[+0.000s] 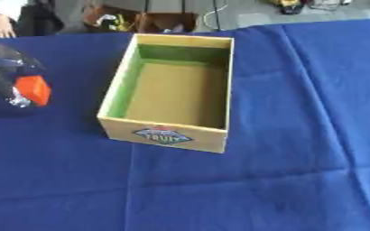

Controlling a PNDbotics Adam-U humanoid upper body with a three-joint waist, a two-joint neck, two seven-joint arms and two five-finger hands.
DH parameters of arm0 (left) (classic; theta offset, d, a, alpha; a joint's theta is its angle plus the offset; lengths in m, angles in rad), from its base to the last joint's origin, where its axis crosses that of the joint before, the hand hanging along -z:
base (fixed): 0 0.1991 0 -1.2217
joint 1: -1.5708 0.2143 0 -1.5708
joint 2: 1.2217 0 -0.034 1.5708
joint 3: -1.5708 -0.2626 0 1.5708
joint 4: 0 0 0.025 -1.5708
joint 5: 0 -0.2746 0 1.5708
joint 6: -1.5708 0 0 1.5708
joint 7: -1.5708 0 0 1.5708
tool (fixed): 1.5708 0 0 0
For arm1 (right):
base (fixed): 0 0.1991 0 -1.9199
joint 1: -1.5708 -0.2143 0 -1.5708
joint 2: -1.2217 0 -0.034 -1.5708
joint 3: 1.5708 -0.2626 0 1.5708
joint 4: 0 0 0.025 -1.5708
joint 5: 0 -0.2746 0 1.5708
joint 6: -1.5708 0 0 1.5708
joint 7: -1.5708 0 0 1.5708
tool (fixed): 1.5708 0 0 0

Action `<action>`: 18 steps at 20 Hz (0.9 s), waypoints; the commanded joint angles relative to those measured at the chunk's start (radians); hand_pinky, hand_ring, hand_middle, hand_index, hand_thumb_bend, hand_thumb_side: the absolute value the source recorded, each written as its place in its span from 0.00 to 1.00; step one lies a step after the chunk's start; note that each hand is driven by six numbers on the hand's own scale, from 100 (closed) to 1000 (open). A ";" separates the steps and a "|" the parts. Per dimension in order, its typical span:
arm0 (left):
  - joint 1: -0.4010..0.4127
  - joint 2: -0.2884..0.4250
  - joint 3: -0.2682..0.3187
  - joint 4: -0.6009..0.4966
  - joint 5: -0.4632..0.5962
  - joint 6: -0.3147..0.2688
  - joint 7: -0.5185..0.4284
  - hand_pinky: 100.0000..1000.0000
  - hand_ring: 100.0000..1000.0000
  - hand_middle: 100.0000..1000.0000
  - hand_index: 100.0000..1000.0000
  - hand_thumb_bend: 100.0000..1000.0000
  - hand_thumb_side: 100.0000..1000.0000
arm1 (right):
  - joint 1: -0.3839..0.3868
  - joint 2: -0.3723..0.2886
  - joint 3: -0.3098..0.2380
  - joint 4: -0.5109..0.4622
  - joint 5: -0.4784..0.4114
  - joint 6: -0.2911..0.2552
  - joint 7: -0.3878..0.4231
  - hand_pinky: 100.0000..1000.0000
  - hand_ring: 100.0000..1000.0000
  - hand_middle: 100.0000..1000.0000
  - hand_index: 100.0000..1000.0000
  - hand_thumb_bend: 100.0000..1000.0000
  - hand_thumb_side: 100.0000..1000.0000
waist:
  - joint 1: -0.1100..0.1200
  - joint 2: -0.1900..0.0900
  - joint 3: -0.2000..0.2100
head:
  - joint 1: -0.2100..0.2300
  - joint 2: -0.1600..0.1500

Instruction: Pick up objects on the table and place them in the box.

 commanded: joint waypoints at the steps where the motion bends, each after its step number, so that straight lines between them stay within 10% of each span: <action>1: -0.023 0.018 0.022 0.004 -0.006 -0.047 -0.067 0.71 0.81 0.97 1.00 0.63 0.52 | -0.007 -0.002 0.001 -0.015 0.008 0.002 0.003 0.73 0.80 0.78 0.87 0.00 1.00 | 0.000 -0.016 -0.002 | 0.004 -0.018; 18: -0.030 -0.006 0.051 0.059 0.044 -0.022 -0.066 0.63 0.76 0.85 1.00 0.52 0.47 | -0.008 0.006 0.003 -0.015 0.010 0.004 -0.002 0.73 0.80 0.78 0.86 0.00 1.00 | 0.000 -0.006 -0.004 | 0.011 -0.028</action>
